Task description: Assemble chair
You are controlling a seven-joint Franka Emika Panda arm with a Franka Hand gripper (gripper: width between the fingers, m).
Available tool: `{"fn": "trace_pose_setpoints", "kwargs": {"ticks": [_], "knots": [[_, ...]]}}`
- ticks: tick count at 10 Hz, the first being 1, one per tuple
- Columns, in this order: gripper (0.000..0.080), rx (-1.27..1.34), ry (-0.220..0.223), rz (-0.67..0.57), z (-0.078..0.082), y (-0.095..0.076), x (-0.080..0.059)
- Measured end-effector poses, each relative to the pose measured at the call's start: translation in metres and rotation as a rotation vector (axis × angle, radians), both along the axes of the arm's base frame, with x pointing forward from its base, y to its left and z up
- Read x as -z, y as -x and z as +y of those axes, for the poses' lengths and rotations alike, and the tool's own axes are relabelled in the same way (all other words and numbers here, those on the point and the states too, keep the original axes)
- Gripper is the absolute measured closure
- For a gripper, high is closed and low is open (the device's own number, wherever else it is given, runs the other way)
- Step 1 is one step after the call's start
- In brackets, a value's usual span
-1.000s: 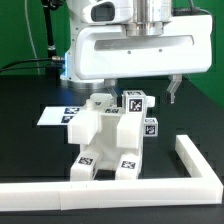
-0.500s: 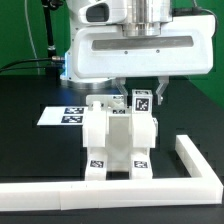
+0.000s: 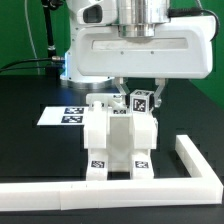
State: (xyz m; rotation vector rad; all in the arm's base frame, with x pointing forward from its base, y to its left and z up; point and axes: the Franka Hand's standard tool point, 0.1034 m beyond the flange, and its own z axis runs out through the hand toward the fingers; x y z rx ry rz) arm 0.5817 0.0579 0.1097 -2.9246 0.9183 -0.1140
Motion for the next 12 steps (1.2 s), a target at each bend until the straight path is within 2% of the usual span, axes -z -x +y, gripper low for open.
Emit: {"fn": "trace_pose_setpoints", "kwargs": {"ticks": [3, 6, 9, 12], "knots": [[0.0518, 0.334, -0.044, 0.017, 0.002, 0.000, 0.000], [0.0518, 0.769, -0.138, 0.049, 0.009, 0.000, 0.000], [0.0518, 0.911, -0.166, 0.049, 0.017, -0.002, 0.001], [0.0518, 1.169, -0.225, 0.085, 0.010, -0.003, 0.001]]}}
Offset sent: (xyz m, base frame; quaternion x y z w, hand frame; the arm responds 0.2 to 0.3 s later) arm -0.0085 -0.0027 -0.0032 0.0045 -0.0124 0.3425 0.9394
